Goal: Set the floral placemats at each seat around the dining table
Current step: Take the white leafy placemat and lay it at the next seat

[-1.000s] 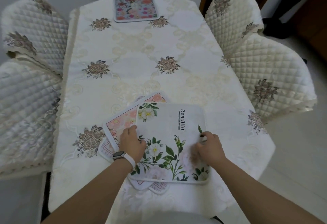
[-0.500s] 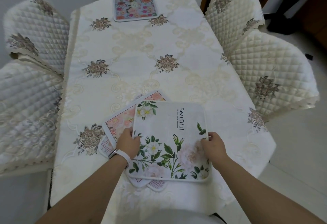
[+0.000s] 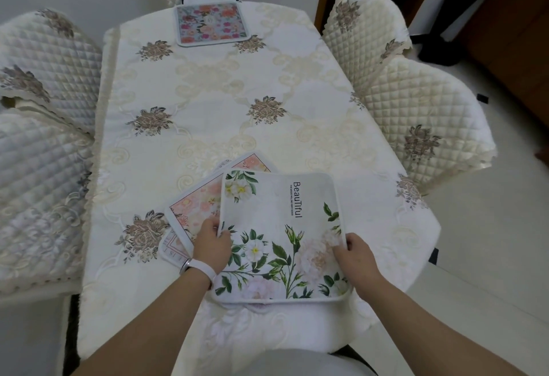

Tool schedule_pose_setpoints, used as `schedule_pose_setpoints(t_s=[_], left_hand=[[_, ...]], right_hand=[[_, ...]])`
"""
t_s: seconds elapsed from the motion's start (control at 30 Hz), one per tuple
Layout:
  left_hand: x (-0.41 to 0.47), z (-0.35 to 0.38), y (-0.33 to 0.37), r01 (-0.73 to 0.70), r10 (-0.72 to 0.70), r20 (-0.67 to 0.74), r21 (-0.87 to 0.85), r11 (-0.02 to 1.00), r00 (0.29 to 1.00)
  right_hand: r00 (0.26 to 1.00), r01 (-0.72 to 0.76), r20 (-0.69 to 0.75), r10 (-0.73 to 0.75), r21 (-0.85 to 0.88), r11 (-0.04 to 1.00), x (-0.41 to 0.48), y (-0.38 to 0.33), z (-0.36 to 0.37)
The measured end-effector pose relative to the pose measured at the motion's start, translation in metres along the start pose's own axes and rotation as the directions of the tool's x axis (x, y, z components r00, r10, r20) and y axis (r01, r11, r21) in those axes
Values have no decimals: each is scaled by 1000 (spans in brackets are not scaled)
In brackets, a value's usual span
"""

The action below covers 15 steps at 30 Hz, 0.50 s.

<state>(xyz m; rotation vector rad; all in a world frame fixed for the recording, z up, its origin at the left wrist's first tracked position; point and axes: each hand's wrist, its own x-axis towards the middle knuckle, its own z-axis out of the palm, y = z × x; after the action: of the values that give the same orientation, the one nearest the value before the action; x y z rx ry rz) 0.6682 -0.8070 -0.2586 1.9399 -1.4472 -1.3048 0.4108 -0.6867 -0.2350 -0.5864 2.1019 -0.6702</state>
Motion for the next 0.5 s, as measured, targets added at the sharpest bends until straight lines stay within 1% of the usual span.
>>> schedule_pose_setpoints(t_s=[0.23, 0.37, 0.5], left_hand=[[0, 7, 9, -80, 83, 55, -46, 996, 995], [-12, 19, 22, -97, 104, 85, -83, 992, 991], [-31, 32, 43, -148, 159, 113, -94, 984, 981]], right_hand=[[991, 8, -132, -1, 48, 999, -20, 1, -21], [983, 5, -186, 7, 66, 998, -36, 12, -34], [976, 22, -218, 8, 134, 991, -43, 23, -53]])
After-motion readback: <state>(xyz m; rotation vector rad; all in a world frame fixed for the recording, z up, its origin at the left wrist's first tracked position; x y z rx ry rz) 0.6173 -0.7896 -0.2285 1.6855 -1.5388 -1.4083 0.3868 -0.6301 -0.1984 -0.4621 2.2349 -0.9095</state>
